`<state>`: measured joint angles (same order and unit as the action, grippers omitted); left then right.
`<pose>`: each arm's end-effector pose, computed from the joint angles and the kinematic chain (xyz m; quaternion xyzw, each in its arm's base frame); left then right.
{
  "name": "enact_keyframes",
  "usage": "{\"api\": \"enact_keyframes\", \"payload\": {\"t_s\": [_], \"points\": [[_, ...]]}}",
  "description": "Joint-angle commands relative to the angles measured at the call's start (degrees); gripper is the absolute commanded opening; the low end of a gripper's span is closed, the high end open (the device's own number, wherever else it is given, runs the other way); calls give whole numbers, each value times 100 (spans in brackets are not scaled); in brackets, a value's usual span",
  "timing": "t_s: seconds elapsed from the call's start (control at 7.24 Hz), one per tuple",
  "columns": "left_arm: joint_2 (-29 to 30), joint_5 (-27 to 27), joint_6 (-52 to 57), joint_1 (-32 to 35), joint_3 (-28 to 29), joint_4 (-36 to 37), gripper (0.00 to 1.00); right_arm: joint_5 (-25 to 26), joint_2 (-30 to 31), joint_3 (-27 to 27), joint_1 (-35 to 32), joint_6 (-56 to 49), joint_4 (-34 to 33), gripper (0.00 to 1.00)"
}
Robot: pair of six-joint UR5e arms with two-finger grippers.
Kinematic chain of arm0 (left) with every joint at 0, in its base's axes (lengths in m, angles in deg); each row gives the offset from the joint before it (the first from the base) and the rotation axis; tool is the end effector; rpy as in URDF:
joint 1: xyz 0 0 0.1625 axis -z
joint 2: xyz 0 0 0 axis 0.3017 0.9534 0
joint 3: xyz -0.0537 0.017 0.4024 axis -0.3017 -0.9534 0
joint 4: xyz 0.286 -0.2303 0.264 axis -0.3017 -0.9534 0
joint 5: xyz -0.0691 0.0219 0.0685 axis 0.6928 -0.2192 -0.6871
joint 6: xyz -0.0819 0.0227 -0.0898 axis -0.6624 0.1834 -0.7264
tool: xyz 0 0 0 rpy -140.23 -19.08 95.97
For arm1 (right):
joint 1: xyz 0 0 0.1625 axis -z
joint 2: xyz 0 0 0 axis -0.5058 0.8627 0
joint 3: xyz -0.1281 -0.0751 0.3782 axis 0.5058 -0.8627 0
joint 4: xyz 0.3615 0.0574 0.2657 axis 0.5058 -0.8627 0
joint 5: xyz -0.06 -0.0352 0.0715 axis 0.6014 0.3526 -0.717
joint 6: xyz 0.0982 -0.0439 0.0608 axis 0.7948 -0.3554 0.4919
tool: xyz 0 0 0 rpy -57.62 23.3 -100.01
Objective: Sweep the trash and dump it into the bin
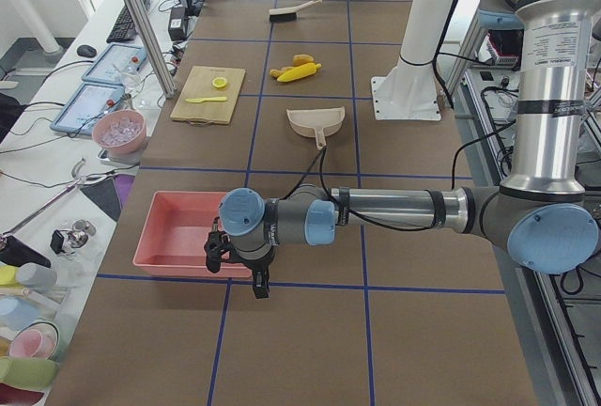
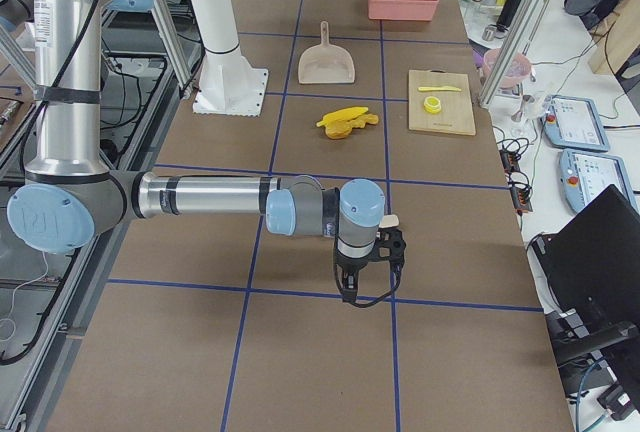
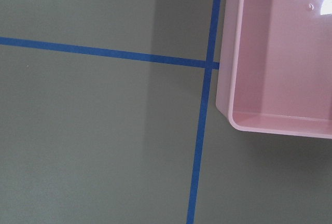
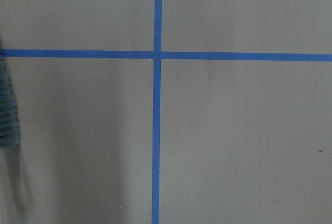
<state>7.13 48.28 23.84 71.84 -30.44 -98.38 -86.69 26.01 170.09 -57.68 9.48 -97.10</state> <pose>-0.0375 -0.5254 0.6551 -0.0284 0.3965 -0.0461 0.9164 0.0344 -0.5026 0.6427 -0.0024 -0.3550 -0.0037 0.9349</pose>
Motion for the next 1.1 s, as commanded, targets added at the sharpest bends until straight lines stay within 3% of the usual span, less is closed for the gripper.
{"api": "enact_keyframes", "payload": {"t_s": [0.0,0.97], "points": [[-4,0,1,-2,-3,-4,99,-18,9,-7,0,-9,21,100],[-4,0,37,-2,6,-4,99,-237,-26,169,44,-35,373,100]]}}
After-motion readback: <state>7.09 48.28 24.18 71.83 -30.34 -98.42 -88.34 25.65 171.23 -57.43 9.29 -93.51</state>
